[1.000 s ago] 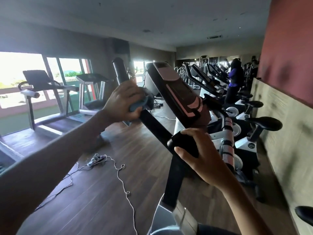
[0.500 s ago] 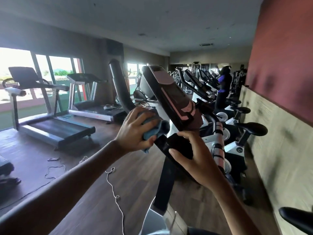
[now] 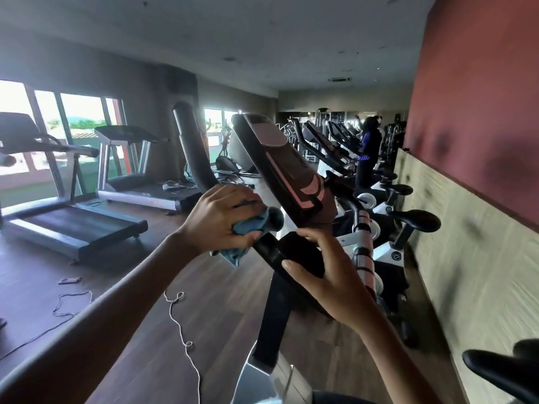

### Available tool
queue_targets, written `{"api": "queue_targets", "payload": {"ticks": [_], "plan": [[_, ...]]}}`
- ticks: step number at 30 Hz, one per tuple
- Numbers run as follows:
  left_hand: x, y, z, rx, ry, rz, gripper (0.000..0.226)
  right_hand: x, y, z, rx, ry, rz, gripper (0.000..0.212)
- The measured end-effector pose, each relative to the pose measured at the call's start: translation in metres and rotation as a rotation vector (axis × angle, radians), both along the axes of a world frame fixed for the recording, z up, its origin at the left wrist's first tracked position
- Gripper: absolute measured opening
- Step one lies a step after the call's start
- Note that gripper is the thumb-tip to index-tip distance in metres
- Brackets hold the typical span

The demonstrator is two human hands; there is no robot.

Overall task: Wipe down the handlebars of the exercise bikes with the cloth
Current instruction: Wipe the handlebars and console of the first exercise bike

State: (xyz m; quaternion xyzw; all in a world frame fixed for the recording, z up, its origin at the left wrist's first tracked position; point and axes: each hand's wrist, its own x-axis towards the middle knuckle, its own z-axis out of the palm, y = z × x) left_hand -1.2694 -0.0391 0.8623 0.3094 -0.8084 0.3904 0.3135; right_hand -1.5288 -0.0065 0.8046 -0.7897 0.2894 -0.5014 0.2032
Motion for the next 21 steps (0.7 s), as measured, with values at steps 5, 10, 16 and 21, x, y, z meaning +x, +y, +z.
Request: {"api": "queue_targets", "payload": {"ticks": [5,10,16,21], "plan": [[-0.02,0.003,-0.027,-0.055,0.082,-0.03,0.036,0.001,0.002,0.0,0.007,0.002,-0.008,0.056],[-0.001,-0.003,-0.008,-0.036,-0.004,-0.049,0.04,0.002,0.001,0.0,0.006,-0.008,-0.006,0.057],[0.0,-0.001,-0.004,0.001,0.047,-0.097,0.036,0.001,0.003,0.0,0.0,-0.017,-0.005,0.058],[-0.002,0.0,-0.006,-0.025,0.038,-0.109,0.032,0.001,0.002,-0.001,-0.011,-0.029,-0.003,0.058]]}}
